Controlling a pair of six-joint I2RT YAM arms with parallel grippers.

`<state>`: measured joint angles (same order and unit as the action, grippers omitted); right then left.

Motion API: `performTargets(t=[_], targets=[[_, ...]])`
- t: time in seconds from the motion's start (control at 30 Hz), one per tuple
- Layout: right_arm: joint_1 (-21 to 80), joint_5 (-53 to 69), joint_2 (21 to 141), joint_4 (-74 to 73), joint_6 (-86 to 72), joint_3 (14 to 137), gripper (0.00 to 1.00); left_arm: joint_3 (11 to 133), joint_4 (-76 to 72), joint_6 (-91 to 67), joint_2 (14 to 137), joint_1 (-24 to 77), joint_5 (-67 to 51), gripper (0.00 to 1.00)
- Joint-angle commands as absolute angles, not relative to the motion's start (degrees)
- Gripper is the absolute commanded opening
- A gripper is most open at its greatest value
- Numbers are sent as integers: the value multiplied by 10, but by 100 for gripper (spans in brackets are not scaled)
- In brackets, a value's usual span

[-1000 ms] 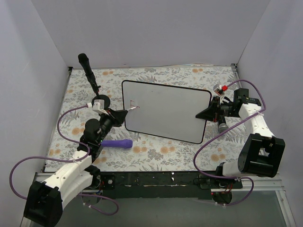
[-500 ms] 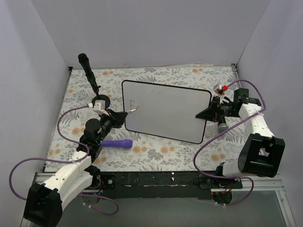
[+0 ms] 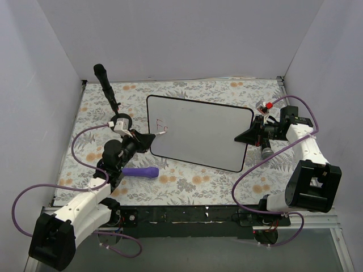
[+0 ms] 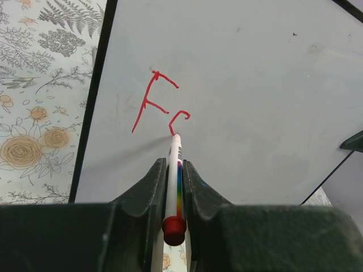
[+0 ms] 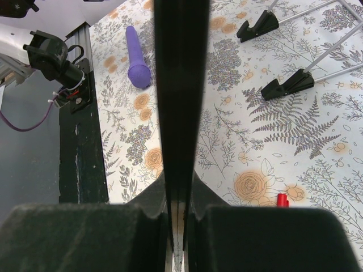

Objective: Write a sentence on the whiteboard

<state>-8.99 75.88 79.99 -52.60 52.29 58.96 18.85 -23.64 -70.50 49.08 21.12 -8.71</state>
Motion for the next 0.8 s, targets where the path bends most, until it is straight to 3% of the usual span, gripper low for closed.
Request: performTargets(t=[0.0, 0.77], targets=[[-86, 741, 794, -521, 551, 599, 1, 215, -261, -710, 500, 211, -87, 0], [-87, 741, 792, -521, 551, 599, 1, 223, -218, -702, 497, 210, -84, 0]])
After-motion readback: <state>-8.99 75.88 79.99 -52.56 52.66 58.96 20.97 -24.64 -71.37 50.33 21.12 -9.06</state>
